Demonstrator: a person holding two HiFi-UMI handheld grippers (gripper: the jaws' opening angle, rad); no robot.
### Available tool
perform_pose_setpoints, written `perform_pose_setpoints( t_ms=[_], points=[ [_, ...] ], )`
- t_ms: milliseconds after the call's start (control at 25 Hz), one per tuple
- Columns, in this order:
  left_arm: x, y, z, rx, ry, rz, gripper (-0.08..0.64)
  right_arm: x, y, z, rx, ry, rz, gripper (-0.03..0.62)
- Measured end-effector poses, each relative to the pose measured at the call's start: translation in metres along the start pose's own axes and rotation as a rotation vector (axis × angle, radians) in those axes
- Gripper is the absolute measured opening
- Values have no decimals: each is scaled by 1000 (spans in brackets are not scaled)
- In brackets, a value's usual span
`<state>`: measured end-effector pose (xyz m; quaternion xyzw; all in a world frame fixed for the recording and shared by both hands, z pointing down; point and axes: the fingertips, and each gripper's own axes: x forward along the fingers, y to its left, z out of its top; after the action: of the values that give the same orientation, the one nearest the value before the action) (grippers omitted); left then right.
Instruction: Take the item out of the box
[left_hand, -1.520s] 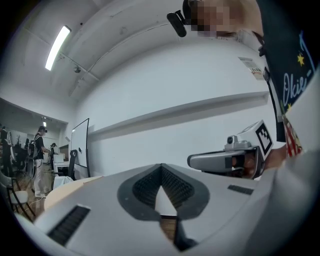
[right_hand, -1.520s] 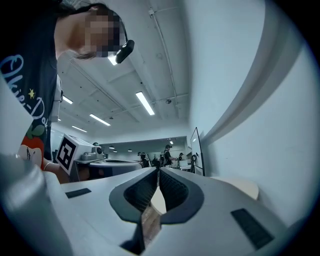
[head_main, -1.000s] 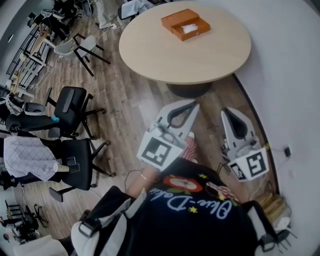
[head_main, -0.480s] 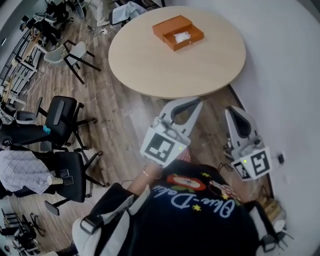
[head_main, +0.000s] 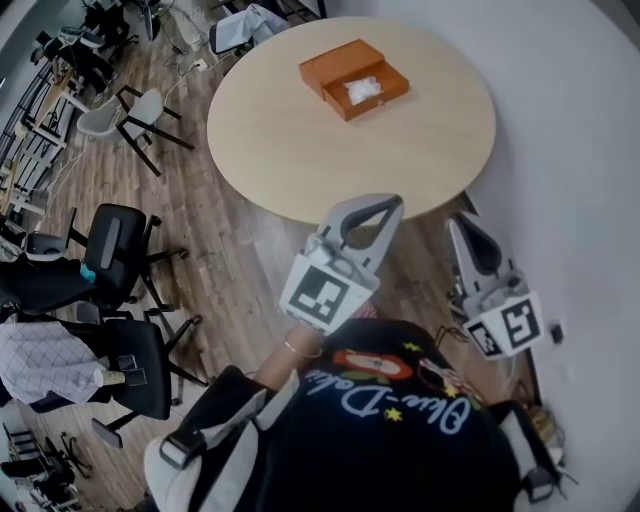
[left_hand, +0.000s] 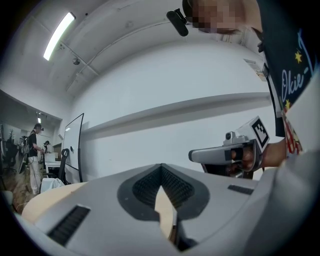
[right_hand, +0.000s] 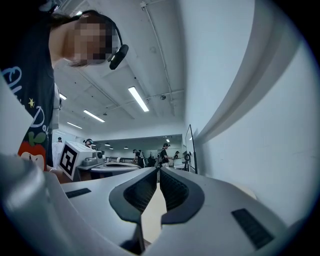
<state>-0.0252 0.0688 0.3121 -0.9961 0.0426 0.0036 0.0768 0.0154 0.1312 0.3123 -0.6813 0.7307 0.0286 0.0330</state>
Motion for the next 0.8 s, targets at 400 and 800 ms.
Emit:
perform_pose_setpoints(
  t_ms=[400, 800],
  points=[
    [26, 65, -12, -18, 1, 36, -15, 66, -31, -8, 3, 37, 22, -2],
    [45, 108, -30, -31, -5, 67, -15, 107, -55, -23, 15, 60, 22, -2]
  ],
)
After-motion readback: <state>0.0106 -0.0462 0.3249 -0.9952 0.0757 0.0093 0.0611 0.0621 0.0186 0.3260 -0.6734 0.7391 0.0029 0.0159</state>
